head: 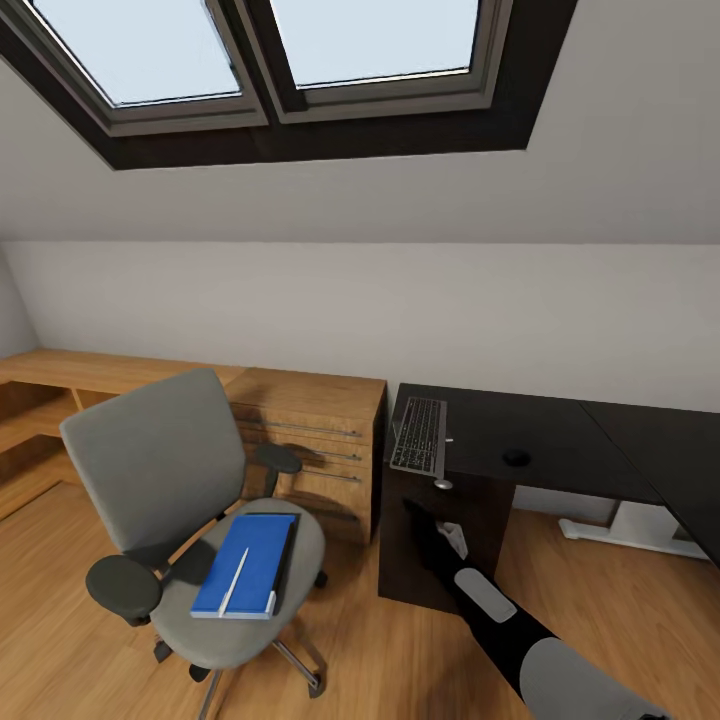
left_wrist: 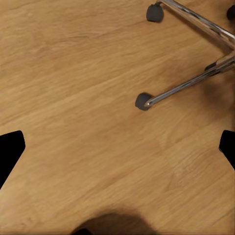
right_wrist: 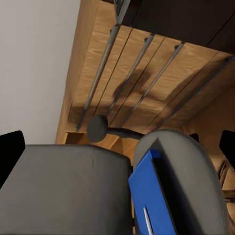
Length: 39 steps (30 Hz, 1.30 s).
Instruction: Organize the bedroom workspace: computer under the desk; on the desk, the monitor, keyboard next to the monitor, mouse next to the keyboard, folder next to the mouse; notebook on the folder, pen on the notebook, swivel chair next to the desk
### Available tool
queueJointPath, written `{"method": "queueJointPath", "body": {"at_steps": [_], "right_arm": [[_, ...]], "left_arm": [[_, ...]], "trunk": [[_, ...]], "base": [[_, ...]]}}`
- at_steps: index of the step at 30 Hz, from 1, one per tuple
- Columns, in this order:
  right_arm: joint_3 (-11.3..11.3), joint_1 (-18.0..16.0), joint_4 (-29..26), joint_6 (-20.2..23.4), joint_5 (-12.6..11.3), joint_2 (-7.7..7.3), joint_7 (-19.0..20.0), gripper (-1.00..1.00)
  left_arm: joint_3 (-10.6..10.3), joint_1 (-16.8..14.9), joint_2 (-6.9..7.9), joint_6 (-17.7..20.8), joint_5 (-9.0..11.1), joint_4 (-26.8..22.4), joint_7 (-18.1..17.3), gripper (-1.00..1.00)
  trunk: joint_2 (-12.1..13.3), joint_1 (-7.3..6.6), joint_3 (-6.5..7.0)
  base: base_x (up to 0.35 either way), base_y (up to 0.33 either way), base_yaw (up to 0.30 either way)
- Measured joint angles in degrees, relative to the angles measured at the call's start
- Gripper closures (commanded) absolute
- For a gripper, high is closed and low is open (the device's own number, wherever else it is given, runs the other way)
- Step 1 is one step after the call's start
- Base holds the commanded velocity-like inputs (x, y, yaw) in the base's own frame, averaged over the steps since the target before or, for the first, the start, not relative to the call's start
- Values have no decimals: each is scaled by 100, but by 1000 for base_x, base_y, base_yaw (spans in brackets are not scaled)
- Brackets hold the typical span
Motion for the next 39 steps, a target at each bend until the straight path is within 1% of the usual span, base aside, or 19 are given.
{"method": "queueJointPath", "body": {"at_steps": [4, 6, 21, 39], "right_arm": [[2, 0, 3, 0, 127, -2, 2, -100], [4, 0, 4, 0, 141, -3, 3, -100], [8, 0, 20, 0, 172, -2, 4, -100], [7, 0, 47, 0, 180, -4, 3, -100]], "left_arm": [[0, 0, -5, 1, 0, 8, 0, -100], [0, 0, -6, 1, -1, 12, 0, -100], [-2, 0, -12, -3, 13, 176, 0, -100], [7, 0, -39, -7, 13, 209, -8, -100]], "trunk": [[0, 0, 0], [0, 0, 0], [0, 0, 0], [0, 0, 0]], "base": [[0, 0, 0], [0, 0, 0], [0, 0, 0], [0, 0, 0]]}}
